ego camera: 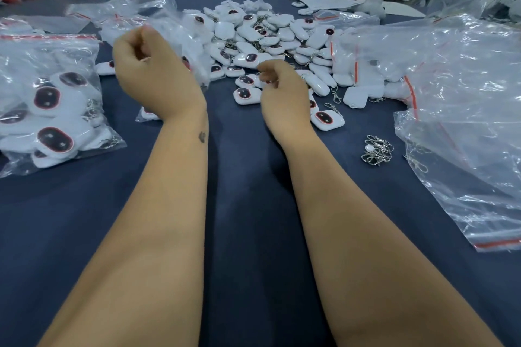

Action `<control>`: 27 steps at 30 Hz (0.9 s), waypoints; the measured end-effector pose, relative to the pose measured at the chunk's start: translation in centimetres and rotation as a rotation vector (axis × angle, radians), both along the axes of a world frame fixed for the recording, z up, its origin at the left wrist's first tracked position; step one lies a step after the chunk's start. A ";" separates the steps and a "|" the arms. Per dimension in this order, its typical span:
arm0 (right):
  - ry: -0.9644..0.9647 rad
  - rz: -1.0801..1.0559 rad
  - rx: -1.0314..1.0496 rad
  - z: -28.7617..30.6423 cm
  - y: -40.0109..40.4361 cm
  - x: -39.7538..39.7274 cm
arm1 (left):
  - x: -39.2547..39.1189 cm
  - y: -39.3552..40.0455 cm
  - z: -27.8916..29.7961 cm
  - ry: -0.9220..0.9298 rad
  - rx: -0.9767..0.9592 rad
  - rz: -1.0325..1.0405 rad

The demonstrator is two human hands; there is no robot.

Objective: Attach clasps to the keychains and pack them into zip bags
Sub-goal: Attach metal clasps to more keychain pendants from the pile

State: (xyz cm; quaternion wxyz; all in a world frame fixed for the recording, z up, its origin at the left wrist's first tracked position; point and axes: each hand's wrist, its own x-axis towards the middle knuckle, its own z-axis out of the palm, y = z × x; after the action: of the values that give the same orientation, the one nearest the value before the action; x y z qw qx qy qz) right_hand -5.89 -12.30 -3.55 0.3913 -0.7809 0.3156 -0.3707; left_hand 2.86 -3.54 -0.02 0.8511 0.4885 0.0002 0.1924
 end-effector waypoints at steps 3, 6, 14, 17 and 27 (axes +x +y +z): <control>0.386 0.084 -0.302 -0.2 0.2 0.5 | -0.7 0.0 0.2 -0.149 0.088 -0.012; 0.587 0.004 -0.488 -0.7 -0.1 0.7 | -1.1 -0.8 -0.7 -0.268 0.462 -0.170; 0.414 -0.145 -0.377 -0.8 -0.2 0.2 | -0.7 -2.2 -4.1 -0.336 1.180 -0.540; 0.183 -0.072 -0.245 -0.6 -0.2 0.0 | 0.2 -2.1 -4.4 -0.355 1.306 -0.403; -0.389 0.057 0.433 0.2 -0.4 0.1 | -3.2 -3.0 -2.5 -0.390 0.678 -0.567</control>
State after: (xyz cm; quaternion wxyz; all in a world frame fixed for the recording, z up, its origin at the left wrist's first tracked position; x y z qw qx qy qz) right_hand -5.75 -12.67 -3.32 0.6124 -0.6020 0.2843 -0.4263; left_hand -0.36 -6.55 -2.52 0.6469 0.6741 -0.3553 0.0302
